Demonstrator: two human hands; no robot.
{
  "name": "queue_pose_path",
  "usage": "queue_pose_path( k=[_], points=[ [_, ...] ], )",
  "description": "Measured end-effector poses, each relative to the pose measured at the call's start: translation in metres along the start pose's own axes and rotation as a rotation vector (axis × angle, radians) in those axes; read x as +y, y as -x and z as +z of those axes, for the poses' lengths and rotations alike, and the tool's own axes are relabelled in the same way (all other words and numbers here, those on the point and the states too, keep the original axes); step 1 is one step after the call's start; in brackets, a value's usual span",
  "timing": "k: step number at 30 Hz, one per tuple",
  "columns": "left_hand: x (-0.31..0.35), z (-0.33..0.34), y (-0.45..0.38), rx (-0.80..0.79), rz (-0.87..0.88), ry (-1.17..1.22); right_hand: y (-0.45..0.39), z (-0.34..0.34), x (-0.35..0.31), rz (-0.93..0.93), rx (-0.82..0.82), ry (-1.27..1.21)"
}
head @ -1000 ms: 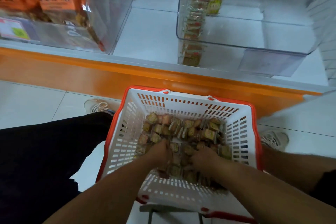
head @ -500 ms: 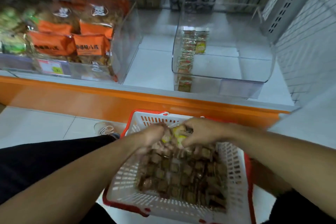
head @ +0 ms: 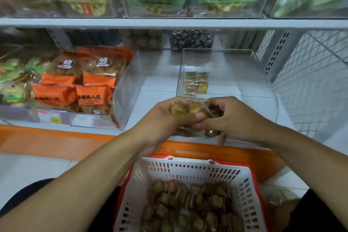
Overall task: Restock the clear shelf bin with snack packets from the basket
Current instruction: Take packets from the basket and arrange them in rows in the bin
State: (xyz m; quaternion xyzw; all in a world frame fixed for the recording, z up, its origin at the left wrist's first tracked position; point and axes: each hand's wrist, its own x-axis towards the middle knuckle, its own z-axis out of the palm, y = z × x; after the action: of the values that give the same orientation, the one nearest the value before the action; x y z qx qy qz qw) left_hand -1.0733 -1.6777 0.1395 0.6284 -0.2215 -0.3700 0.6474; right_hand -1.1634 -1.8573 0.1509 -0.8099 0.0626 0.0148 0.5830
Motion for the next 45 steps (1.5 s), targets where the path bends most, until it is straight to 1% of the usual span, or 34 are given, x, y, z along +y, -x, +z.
queue_pose_path(
  k=[2, 3, 6, 8, 9, 11, 13, 18, 22, 23, 25, 27, 29, 30, 31, 34, 35, 38, 41, 42, 45],
  points=[
    [0.001, 0.002, -0.006, 0.007, -0.027, 0.127, -0.001, -0.006, 0.003, 0.012, 0.053, -0.059],
    [0.001, 0.003, -0.009, 0.021, -0.035, 0.177, -0.002, -0.01, 0.005, 0.039, 0.039, -0.123],
    [0.002, 0.005, -0.014, 0.148, -0.052, 0.345, -0.005, -0.024, 0.007, 0.153, -0.053, -0.478],
    [0.003, 0.006, -0.015, 0.203, -0.057, 0.415, -0.005, -0.032, 0.005, 0.173, -0.001, -0.608],
    [0.002, 0.005, -0.015, 0.217, -0.054, 0.43, -0.004, -0.033, 0.004, 0.153, 0.037, -0.612],
    [-0.001, 0.005, -0.015, 0.241, -0.035, 0.428, -0.002, -0.029, 0.002, 0.1, 0.072, -0.542],
    [-0.002, 0.008, -0.015, 0.243, -0.019, 0.396, -0.001, -0.022, 0.002, 0.054, 0.074, -0.488],
    [-0.001, 0.013, -0.014, 0.2, 0.007, 0.376, -0.003, -0.011, 0.008, -0.02, 0.161, -0.361],
    [0.002, 0.011, -0.013, 0.155, -0.013, 0.339, -0.003, -0.013, 0.01, -0.075, 0.204, -0.273],
    [0.002, 0.011, -0.012, 0.148, -0.027, 0.318, -0.003, -0.014, 0.01, -0.115, 0.225, -0.219],
    [0.003, 0.011, -0.011, 0.134, -0.051, 0.249, -0.001, -0.018, 0.009, -0.191, 0.261, -0.009],
    [0.004, 0.011, -0.011, 0.115, -0.06, 0.178, 0.0, -0.02, 0.006, -0.183, 0.2, 0.119],
    [0.004, 0.012, -0.01, 0.089, -0.063, 0.138, 0.002, -0.02, 0.006, -0.131, 0.084, 0.084],
    [0.004, 0.013, -0.009, 0.077, -0.065, 0.136, 0.002, -0.019, 0.006, -0.124, 0.057, 0.07],
    [0.005, 0.014, -0.009, 0.072, -0.064, 0.157, 0.002, -0.019, 0.007, -0.124, 0.054, 0.045],
    [0.005, 0.013, -0.01, 0.1, -0.031, 0.268, 0.0, -0.02, 0.008, -0.115, 0.066, -0.158],
    [0.005, 0.013, -0.01, 0.105, -0.018, 0.287, 0.0, -0.022, 0.009, -0.108, 0.074, -0.185],
    [0.007, 0.012, -0.009, 0.097, 0.018, 0.29, 0.0, -0.026, 0.009, -0.086, 0.059, -0.202],
    [0.007, 0.011, -0.009, 0.146, 0.049, 0.271, 0.001, -0.029, 0.006, -0.049, 0.025, -0.307],
    [0.007, 0.011, -0.009, 0.16, 0.058, 0.256, 0.001, -0.03, 0.006, -0.051, 0.029, -0.297],
    [0.007, 0.011, -0.009, 0.17, 0.075, 0.192, 0.002, -0.037, 0.005, -0.039, 0.032, -0.165]
  ],
)
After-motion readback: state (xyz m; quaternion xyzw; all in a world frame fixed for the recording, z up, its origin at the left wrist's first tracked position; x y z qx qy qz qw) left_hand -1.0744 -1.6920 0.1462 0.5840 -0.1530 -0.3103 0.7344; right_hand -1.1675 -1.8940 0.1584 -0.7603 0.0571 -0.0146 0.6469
